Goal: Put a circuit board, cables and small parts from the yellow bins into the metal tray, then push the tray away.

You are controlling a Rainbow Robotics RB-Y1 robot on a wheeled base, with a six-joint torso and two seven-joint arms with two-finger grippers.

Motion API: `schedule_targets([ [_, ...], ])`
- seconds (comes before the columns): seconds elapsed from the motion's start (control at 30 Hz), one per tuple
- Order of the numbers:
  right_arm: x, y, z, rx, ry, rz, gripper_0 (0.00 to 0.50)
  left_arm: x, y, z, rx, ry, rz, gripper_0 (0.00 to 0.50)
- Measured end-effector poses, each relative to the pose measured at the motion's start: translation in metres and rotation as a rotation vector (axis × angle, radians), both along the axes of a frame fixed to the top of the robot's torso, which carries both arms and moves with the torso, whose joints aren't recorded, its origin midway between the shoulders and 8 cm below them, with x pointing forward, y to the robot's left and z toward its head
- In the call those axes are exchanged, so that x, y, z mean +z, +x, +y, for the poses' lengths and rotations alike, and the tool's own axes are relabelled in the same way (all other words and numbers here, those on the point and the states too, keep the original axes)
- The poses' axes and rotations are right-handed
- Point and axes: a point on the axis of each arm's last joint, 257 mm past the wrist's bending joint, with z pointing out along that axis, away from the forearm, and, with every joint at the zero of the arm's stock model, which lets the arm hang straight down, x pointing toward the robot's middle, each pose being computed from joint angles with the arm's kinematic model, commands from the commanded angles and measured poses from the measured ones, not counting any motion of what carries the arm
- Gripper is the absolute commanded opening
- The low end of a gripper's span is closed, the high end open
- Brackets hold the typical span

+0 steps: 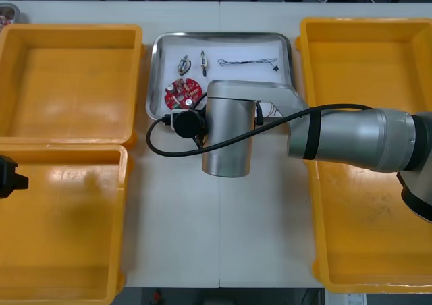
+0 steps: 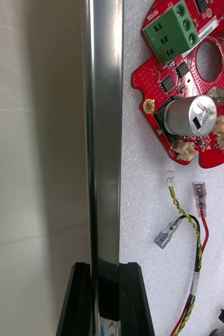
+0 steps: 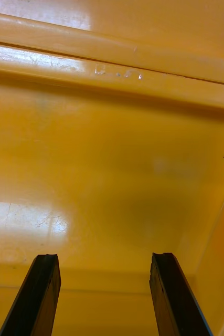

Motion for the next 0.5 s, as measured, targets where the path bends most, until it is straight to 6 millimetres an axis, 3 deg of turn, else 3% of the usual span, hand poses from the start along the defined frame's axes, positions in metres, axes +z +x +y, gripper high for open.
schedule_targets([
  [0.5, 0.002, 0.044, 0.004, 0.037, 0.03, -0.043, 0.0, 0.0, 0.0, 0.0, 0.0, 0.0, 0.0, 0.5],
])
